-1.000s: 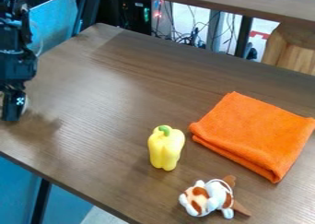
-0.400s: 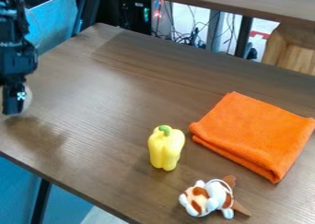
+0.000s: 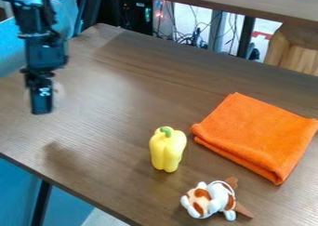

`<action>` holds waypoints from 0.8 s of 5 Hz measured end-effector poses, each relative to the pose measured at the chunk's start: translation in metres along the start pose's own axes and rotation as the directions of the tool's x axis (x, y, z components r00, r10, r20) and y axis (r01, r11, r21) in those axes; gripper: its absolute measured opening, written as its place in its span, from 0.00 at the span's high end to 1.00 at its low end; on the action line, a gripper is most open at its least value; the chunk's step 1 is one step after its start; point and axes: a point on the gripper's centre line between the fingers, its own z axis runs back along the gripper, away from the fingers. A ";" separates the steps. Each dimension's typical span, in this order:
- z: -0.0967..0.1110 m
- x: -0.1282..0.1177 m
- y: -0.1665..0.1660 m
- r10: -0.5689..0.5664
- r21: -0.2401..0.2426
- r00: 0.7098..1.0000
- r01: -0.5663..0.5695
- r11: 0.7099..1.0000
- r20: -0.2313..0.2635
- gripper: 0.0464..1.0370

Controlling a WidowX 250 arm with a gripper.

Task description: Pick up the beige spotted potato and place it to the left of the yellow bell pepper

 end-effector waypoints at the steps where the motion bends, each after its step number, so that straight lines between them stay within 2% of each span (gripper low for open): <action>1: -0.006 0.023 -0.031 -0.151 -0.093 0.988 0.152 0.984 0.022 0.40; 2: -0.018 0.042 -0.057 -0.227 -0.098 0.974 0.224 0.970 -0.019 0.40; 3: -0.025 0.049 -0.066 -0.258 -0.095 0.965 0.252 0.963 -0.052 0.40; 4: -0.041 0.053 -0.066 -0.251 -0.088 0.962 0.242 0.966 -0.111 0.40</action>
